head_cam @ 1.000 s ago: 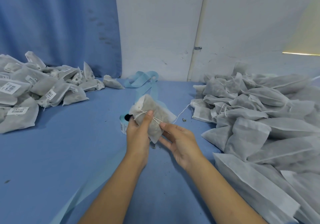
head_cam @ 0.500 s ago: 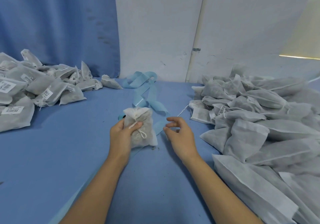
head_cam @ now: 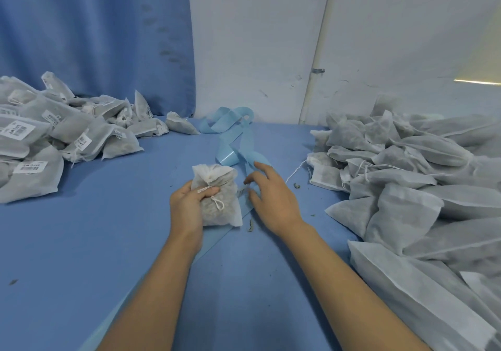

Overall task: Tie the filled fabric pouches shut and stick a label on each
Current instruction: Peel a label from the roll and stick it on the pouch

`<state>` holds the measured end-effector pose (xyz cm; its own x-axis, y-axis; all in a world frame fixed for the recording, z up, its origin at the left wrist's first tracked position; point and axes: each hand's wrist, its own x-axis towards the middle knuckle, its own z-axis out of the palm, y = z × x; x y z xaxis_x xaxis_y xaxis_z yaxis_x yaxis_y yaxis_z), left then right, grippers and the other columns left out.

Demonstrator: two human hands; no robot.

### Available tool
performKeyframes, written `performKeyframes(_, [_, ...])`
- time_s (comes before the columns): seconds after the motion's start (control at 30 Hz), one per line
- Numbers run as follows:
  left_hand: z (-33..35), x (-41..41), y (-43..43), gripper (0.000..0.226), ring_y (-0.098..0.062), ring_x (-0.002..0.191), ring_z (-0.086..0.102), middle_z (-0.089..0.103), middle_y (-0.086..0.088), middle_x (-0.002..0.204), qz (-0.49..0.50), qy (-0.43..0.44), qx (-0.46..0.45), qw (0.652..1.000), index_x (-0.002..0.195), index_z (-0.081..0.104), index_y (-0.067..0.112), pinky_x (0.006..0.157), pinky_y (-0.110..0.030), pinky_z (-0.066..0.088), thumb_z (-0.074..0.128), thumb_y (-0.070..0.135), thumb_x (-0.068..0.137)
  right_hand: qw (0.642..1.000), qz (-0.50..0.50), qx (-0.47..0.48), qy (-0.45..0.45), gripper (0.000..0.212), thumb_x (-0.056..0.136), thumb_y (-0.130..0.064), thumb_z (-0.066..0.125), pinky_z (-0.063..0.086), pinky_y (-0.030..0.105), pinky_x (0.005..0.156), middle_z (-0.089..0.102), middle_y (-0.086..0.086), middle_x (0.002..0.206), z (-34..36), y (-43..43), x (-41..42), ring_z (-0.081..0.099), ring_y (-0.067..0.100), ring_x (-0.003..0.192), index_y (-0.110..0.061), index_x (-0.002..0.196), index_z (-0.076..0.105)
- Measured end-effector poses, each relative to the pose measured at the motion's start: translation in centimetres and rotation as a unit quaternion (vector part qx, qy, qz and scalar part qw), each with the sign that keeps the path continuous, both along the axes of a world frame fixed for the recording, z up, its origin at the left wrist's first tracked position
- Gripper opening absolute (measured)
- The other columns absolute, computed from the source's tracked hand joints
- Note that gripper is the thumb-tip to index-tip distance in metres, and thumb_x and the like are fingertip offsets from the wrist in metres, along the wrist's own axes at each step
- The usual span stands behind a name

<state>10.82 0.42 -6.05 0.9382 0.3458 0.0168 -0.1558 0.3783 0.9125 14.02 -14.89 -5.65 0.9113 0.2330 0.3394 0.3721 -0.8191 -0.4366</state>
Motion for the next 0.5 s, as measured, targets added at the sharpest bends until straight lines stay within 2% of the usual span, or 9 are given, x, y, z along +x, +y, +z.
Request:
performKeyframes(0.1, [0.1,-0.2,-0.3,0.036,-0.010,0.053,0.062,0.066,0.004,0.058,-0.007,-0.013,0.022,1.000,0.057,0.072,0.017,0.053,-0.019,0.051,0.059,-0.010,0.076,1.000,-0.005,0.011,-0.026,0.017,0.101,-0.022,0.042,0.045,0.034,0.077,0.033,-0.007,0.149,0.1,-0.3,-0.2,0.044,0.018,0.125,-0.016,0.107,0.057])
performKeyframes(0.2, [0.4,-0.7,-0.8,0.025,-0.009,0.056,0.062,0.067,0.003,0.061,-0.036,-0.038,0.076,0.996,0.071,0.070,0.014,0.053,-0.018,0.050,0.060,-0.009,0.075,0.998,-0.005,0.007,-0.056,0.017,0.101,-0.021,0.042,0.040,0.032,0.070,0.034,-0.004,0.148,0.2,-0.6,-0.7,0.050,0.022,0.115,-0.014,0.106,0.056])
performKeyframes(0.27, [0.4,-1.0,-1.1,0.025,-0.015,0.070,0.066,0.071,-0.001,0.074,-0.074,-0.053,0.129,0.988,0.083,0.072,0.017,0.064,-0.026,0.053,0.062,0.001,0.068,0.997,-0.006,-0.011,-0.072,0.015,0.099,-0.017,0.041,0.037,0.032,0.067,0.032,-0.002,0.149,0.2,-0.9,-1.0,0.049,0.023,0.112,-0.014,0.105,0.055])
performKeyframes(0.33, [0.3,-1.2,-1.5,0.036,-0.029,0.086,0.065,0.070,-0.007,0.091,-0.107,-0.056,0.189,0.974,0.096,0.071,0.019,0.078,-0.043,0.051,0.057,0.008,0.064,0.995,-0.016,-0.022,-0.091,0.016,0.095,-0.013,0.040,0.034,0.031,0.065,0.032,0.000,0.149,0.2,-1.3,-1.3,0.049,0.024,0.109,-0.013,0.104,0.054])
performKeyframes(0.37, [0.3,-1.3,-1.7,0.039,-0.028,0.093,0.065,0.070,-0.004,0.098,-0.113,-0.065,0.230,0.964,0.099,0.070,0.019,0.083,-0.044,0.050,0.055,0.010,0.065,0.994,-0.026,-0.019,-0.102,0.016,0.094,-0.012,0.041,0.034,0.032,0.063,0.032,0.001,0.149,0.2,-1.6,-1.5,0.049,0.025,0.107,-0.013,0.103,0.054])
performKeyframes(0.43, [0.2,-1.6,-2.0,0.039,-0.012,0.098,0.062,0.066,0.009,0.105,-0.104,-0.091,0.305,0.942,0.100,0.069,0.020,0.086,-0.028,0.048,0.051,0.012,0.066,0.991,-0.048,-0.002,-0.123,0.013,0.095,-0.012,0.044,0.040,0.034,0.060,0.033,0.002,0.147,0.3,-2.2,-1.8,0.049,0.025,0.102,-0.012,0.102,0.055])
performKeyframes(0.5, [0.2,-1.7,-2.1,0.037,-0.004,0.096,0.060,0.064,0.011,0.105,-0.093,-0.099,0.328,0.935,0.097,0.068,0.022,0.082,-0.017,0.045,0.049,0.013,0.066,0.989,-0.064,0.017,-0.131,0.011,0.097,-0.012,0.047,0.047,0.037,0.061,0.035,0.003,0.145,0.3,-2.7,-2.0,0.048,0.022,0.099,-0.012,0.101,0.057])
